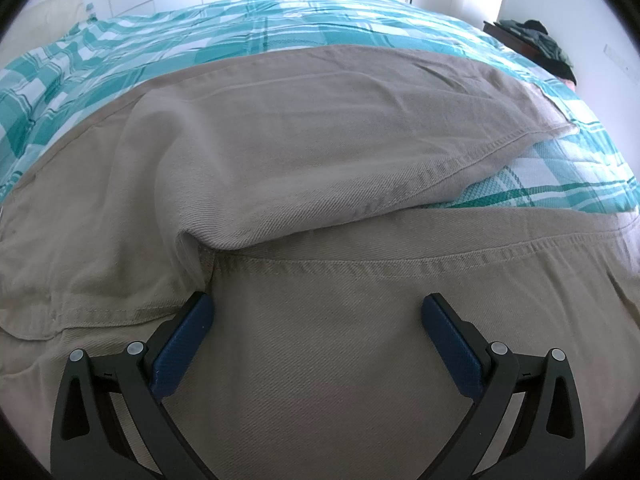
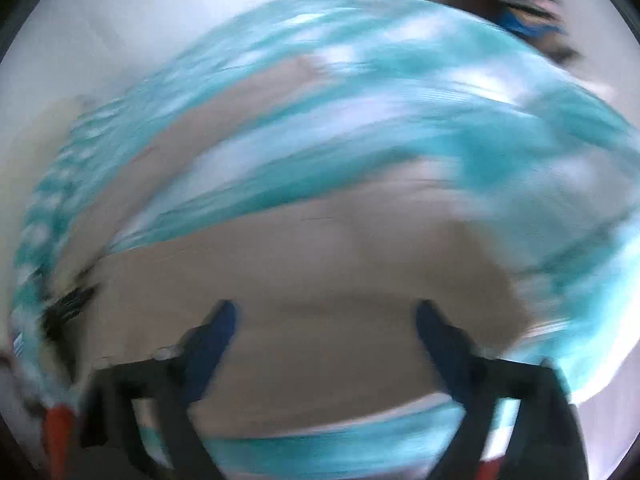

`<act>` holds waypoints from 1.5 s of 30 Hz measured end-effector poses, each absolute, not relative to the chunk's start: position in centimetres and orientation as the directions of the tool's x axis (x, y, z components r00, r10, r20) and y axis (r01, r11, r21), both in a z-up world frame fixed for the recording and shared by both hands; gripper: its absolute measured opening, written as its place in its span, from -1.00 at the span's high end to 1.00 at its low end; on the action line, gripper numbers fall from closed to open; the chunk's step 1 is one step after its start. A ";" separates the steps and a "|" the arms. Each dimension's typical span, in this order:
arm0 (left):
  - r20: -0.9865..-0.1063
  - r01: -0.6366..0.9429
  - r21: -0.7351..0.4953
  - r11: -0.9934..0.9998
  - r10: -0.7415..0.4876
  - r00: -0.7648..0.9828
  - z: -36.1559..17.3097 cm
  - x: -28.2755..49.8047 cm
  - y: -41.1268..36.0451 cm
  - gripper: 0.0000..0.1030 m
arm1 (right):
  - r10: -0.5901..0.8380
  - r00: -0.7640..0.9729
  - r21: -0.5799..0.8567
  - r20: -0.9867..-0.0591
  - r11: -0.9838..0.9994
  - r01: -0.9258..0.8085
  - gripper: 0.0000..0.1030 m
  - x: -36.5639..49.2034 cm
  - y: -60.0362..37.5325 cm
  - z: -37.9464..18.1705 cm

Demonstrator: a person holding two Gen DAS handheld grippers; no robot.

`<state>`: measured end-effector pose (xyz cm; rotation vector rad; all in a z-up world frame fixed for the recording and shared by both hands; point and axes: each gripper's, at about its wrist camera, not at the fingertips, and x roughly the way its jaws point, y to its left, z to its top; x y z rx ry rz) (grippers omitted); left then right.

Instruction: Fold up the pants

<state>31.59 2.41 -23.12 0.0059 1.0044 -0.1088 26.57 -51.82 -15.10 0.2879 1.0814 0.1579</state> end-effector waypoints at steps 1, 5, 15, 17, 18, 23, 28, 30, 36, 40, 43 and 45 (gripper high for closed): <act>-0.842 0.094 -0.045 0.995 -0.089 0.532 -23.1 31.6 2.4 -0.99 | 0.338 0.453 0.351 -0.825 0.934 -0.058 -0.80 26.5 -48.3 -14.8; -0.842 0.094 -0.045 0.995 -0.089 0.532 -23.1 31.6 2.4 -0.99 | 0.576 0.326 0.491 -0.750 0.815 -0.309 -0.80 25.6 -35.3 -14.8; -0.842 0.094 -0.045 0.995 -0.089 0.532 -23.1 31.6 2.4 -0.99 | 0.615 0.116 0.547 -0.780 0.760 -0.351 -0.71 25.8 -33.0 -20.0; -0.842 0.094 -0.045 0.995 -0.089 0.532 -23.1 31.6 2.4 -0.99 | 0.563 0.178 0.510 -0.807 0.817 -0.270 -0.69 27.5 -38.8 -19.7; -0.842 0.094 -0.046 0.995 -0.089 0.532 -23.1 31.6 2.4 -0.99 | 0.534 0.207 0.495 -0.820 0.842 -0.214 -0.69 27.7 -41.9 -19.7; -0.842 0.094 -0.045 0.995 -0.089 0.532 -23.1 31.6 2.4 -0.99 | 0.353 0.302 0.394 -0.886 0.915 0.089 -0.69 27.9 -55.6 -19.4; -0.842 0.094 -0.046 0.995 -0.089 0.531 -23.1 31.6 2.4 -0.99 | 0.309 0.309 0.364 -0.899 0.921 0.140 -0.73 31.0 -54.5 -14.9; -0.842 0.094 -0.046 0.995 -0.089 0.531 -23.1 31.6 2.4 -0.99 | 0.412 0.316 0.458 -0.855 0.885 0.087 -0.74 33.7 -51.1 -13.3; -0.842 0.094 -0.043 0.995 -0.087 0.532 -23.1 31.6 2.4 -0.99 | 0.684 0.295 0.651 -0.667 0.728 -0.215 -0.76 46.2 -33.2 -11.4; -0.842 0.094 -0.043 0.995 -0.086 0.532 -23.1 31.6 2.4 -0.99 | 0.726 0.166 0.658 -0.667 0.679 -0.325 -0.76 51.3 -23.8 -15.4; -0.842 0.094 -0.043 0.995 -0.087 0.532 -23.1 31.6 2.4 -0.99 | 0.721 0.105 0.652 -0.685 0.671 -0.354 -0.76 52.8 -21.2 -18.7; -0.842 0.094 -0.043 0.995 -0.087 0.532 -23.1 31.6 2.4 -0.99 | 0.689 0.129 0.600 -0.713 0.696 -0.395 -0.75 53.5 -22.7 -19.8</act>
